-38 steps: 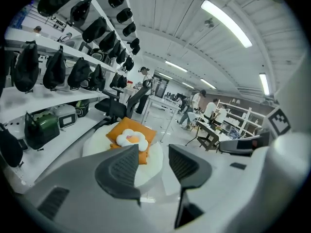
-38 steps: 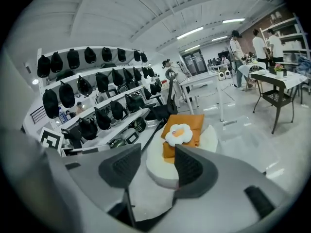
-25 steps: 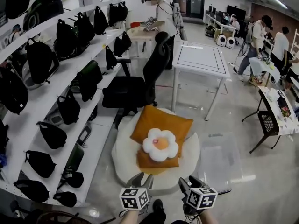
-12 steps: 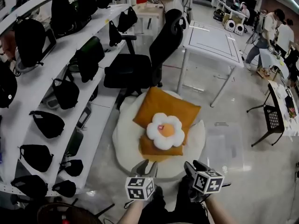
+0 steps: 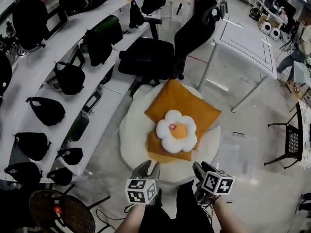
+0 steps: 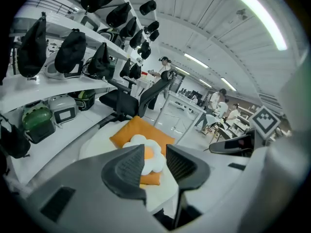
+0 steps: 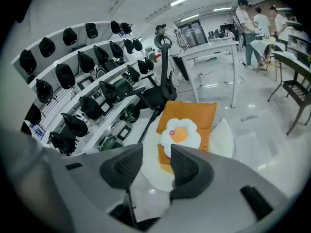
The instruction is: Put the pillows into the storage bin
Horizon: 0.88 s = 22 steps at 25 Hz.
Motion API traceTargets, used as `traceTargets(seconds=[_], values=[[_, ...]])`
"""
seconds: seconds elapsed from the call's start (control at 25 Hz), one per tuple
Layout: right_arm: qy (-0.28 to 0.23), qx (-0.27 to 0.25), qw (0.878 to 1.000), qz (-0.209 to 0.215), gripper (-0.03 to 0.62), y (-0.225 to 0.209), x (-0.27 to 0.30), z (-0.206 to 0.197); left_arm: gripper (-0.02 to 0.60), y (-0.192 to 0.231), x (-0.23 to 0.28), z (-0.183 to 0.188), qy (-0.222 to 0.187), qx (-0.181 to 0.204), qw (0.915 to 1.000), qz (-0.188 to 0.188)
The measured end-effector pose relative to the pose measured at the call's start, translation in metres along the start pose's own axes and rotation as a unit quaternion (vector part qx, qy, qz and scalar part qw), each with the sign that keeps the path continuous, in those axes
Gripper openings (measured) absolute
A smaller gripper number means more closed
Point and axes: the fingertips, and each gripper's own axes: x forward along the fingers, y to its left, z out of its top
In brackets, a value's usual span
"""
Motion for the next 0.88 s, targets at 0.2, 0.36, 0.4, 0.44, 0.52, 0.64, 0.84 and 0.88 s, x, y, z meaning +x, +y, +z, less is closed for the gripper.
traceTargets(seconds=[0.2,0.36,0.4,0.44,0.52,0.64,0.84,0.88], values=[[0.044,-0.011,0.999,0.014,0.175,-0.047,0.040,0.014,0.137,-0.004,0.038,-0.021,0.014,-0.051,0.9977,0.042],[0.070,-0.027,0.997,0.023,0.172,-0.078,0.078,0.023,0.137,0.001,0.069,-0.035,0.027,-0.081,0.9934,0.077],[0.077,-0.031,0.996,0.025,0.172,-0.084,0.088,0.024,0.137,0.003,0.077,-0.038,0.029,-0.089,0.9922,0.083],[0.085,-0.033,0.995,0.028,0.172,-0.090,0.098,0.023,0.137,0.004,0.084,-0.042,0.031,-0.094,0.9911,0.089],[0.098,-0.036,0.994,0.036,0.173,-0.101,0.116,0.019,0.137,0.005,0.096,-0.050,0.033,-0.101,0.9894,0.100],[0.118,-0.037,0.991,0.044,0.173,-0.118,0.145,0.012,0.137,0.008,0.115,-0.063,0.036,-0.108,0.9873,0.111],[0.145,-0.046,0.987,0.045,0.176,-0.146,0.191,-0.001,0.133,0.020,0.146,-0.087,0.036,-0.124,0.9827,0.133],[0.149,-0.048,0.987,0.044,0.178,-0.151,0.199,-0.003,0.132,0.023,0.151,-0.091,0.034,-0.130,0.9816,0.136]])
